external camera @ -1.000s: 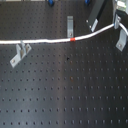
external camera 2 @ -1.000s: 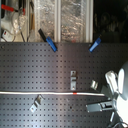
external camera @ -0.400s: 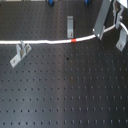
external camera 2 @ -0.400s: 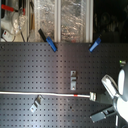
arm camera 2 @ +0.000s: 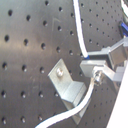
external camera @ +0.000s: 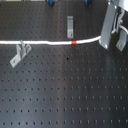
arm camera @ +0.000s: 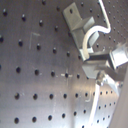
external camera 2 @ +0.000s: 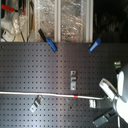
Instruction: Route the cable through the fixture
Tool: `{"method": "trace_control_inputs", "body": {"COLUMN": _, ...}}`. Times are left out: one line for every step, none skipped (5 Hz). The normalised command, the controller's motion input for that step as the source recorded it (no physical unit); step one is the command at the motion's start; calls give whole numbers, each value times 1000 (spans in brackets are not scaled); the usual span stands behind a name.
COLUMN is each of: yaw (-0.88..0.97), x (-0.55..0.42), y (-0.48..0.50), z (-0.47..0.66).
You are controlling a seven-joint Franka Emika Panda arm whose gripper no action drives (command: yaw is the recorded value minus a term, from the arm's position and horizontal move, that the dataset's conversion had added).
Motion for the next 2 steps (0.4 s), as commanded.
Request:
{"method": "trace_control_inputs", "body": {"yaw": 0, "x": -12, "y": -16, "z": 0}}
{"method": "trace_control_inputs", "body": {"yaw": -206, "x": -41, "y": -47, "z": 264}}
